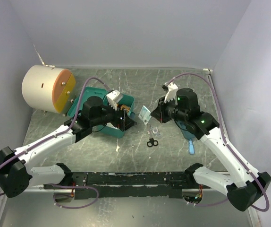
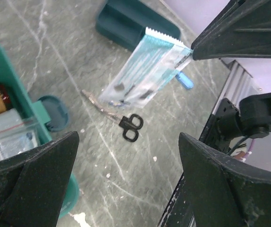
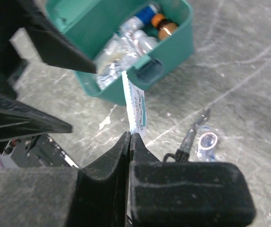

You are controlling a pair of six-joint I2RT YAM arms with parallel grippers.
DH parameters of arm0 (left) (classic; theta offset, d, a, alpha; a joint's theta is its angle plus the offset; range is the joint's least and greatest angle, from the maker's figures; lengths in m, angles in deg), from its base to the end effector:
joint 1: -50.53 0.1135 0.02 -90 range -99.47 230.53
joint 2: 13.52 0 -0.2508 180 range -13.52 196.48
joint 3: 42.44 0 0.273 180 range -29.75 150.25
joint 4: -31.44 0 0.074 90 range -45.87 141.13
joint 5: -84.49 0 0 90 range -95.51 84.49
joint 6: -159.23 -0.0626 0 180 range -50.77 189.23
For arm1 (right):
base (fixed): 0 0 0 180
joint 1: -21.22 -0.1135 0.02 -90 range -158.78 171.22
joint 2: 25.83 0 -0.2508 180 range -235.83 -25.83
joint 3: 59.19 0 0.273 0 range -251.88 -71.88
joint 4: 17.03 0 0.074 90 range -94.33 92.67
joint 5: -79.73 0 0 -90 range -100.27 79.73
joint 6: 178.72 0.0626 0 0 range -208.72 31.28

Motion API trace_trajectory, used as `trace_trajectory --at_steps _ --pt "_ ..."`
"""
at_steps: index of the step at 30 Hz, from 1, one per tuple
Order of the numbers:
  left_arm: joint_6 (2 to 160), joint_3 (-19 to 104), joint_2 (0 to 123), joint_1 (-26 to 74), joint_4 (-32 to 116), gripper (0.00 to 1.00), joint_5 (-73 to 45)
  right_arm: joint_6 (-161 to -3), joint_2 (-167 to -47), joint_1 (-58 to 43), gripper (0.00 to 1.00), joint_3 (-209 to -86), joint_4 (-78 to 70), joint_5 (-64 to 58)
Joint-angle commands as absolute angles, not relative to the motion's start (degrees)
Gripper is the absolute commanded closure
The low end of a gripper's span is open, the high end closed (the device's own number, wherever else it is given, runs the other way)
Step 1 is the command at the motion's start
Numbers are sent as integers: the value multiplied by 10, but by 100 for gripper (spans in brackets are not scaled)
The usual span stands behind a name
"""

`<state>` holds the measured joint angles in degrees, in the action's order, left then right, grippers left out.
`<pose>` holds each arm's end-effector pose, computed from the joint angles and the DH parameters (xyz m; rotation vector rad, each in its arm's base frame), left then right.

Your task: Organize the medicine kit

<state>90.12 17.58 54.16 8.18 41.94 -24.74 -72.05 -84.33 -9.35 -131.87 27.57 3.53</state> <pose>0.2239 -0.2320 0.2676 0.6135 1.9192 -1.0480 0.2248 0.1501 0.3260 -0.4117 2.1352 0.7381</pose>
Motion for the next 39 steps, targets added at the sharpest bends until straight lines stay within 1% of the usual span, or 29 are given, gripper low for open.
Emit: trace_trajectory --at_steps 1,10,12,15,17,18,19,22,25,26,27,28,30,32,33,35,39 --pt "905 158 535 77 313 3 -329 -784 -828 -94 100 -1356 306 145" --pt "887 131 528 78 265 11 -374 -830 -839 -94 100 -1404 347 264" --pt "887 135 531 78 260 15 -396 -842 -842 -95 100 -1408 359 270" --pt "892 138 538 78 249 24 -421 -847 -843 -96 100 -1409 360 286" --pt "893 138 542 79 246 31 -434 -848 -844 -95 100 -1409 362 286" --pt "895 138 544 79 243 37 -441 -848 -844 -95 100 -1410 362 282" --pt "897 138 546 79 239 43 -451 -848 -845 -96 100 -1409 361 280" --pt "900 140 549 79 242 70 -471 -841 -849 -96 100 -1408 356 279" --pt "888 143 544 78 273 89 -458 -833 -854 -96 100 -1404 351 269" --pt "884 145 540 79 286 92 -450 -829 -857 -96 100 -1403 350 263" --pt "880 147 536 78 302 93 -434 -825 -859 -95 100 -1402 349 255" --pt "875 152 532 79 323 93 -414 -821 -862 -95 89 -1401 350 241" --pt "865 169 522 79 389 93 -357 -805 -865 -95 62 -1399 347 200" --pt "864 198 511 79 473 93 -279 -796 -866 -95 48 -1397 347 162" --pt "863 214 506 80 515 93 -246 -789 -866 -95 43 -1396 347 136" --pt "857 245 503 81 593 93 -192 -777 -867 -95 39 -1391 346 91" --pt "843 306 522 92 709 93 -119 -755 -872 -96 36 -1384 345 20"
